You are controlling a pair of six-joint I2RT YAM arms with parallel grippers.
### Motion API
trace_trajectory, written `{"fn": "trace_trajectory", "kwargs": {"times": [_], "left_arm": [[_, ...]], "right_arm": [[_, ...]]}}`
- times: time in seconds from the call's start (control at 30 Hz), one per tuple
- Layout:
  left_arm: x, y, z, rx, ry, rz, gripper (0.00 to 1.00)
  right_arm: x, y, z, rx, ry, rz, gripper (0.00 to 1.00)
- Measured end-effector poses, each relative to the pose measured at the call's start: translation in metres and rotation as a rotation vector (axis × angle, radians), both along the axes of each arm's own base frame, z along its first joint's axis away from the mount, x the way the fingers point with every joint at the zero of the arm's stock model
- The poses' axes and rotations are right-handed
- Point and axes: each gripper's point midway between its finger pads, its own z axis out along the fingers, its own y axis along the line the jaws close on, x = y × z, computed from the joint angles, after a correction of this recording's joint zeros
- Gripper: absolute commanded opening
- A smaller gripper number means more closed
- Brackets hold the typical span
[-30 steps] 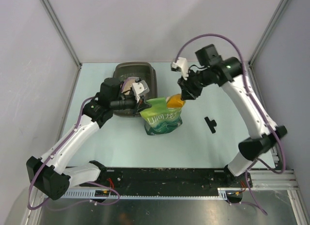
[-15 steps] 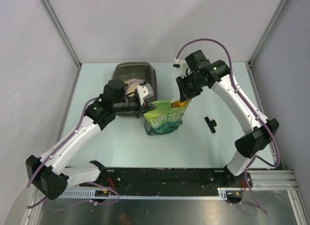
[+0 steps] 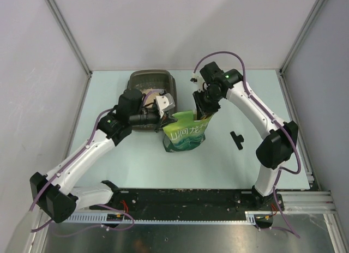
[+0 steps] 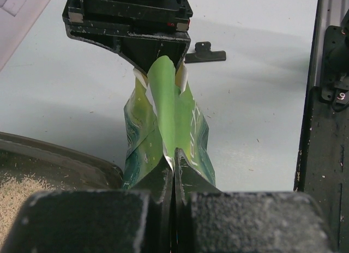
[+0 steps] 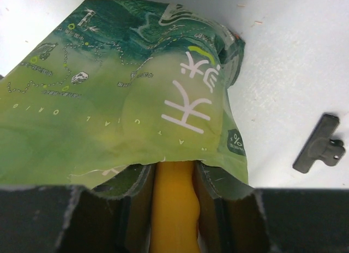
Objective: Fill the litter box with clean litter
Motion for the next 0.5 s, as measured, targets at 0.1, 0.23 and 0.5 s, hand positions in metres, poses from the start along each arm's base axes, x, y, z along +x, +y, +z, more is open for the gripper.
{"fn": "trace_trajectory", "kwargs": {"times": [0.1,0.23,0.5], "left_arm": [[0.001,-0.001,0.000,0.000,-0.001,-0.001,0.00],[0.003,-0.003,0.000,-0.004,-0.007,-0.002,0.00],[0.005,-0.002,0.001,-0.003,-0.020,0.008,0.00]], "right_arm": [[-0.002,0.005,-0.004,0.030,0.024,0.002,0.00],[-0.002,0.008,-0.007,0.108,0.078,-0.007,0.00],[0.000,0.007,0.012,0.351,0.226,-0.054,0.00]]}}
